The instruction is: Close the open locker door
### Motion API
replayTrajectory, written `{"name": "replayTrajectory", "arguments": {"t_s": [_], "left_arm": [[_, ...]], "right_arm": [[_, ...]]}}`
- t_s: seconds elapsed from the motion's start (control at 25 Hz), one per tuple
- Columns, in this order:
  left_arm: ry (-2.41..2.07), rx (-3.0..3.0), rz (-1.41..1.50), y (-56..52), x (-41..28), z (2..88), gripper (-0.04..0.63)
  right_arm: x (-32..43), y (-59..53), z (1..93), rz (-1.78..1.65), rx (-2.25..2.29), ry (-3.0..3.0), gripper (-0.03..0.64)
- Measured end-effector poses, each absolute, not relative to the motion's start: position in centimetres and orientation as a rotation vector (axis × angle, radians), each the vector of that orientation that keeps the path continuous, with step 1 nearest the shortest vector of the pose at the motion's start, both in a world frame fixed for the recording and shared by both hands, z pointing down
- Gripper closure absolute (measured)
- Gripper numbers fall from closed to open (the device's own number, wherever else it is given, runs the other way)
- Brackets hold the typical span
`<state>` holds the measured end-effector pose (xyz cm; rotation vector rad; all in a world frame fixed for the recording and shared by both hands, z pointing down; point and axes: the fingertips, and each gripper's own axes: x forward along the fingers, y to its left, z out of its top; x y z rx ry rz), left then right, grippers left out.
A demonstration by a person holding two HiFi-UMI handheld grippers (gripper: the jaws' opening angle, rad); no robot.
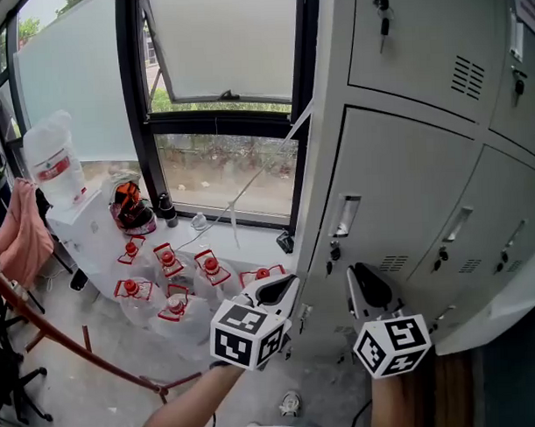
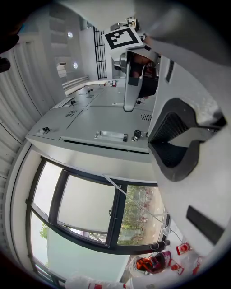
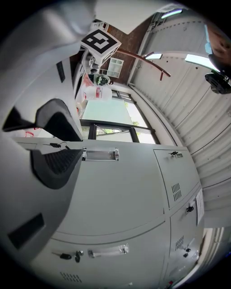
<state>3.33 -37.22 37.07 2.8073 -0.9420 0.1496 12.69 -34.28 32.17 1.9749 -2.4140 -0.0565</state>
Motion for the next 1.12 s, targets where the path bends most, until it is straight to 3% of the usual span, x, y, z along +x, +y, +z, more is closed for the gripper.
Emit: {"name": "replayTrajectory", "arguments": {"t_s": [0.52, 1.12], "left_arm": [[-0.888, 2.83, 0.159, -33.9, 5.0, 37.5, 0.589], [-0.848, 2.852, 0.155, -32.8, 6.3, 37.4, 0.589]], "right_arm": [[15.3, -28.7, 34.1, -0.001, 2.087, -2.306, 0.611], [16.3, -26.3, 34.8, 0.001, 2.113, -2.252, 0.612]]}}
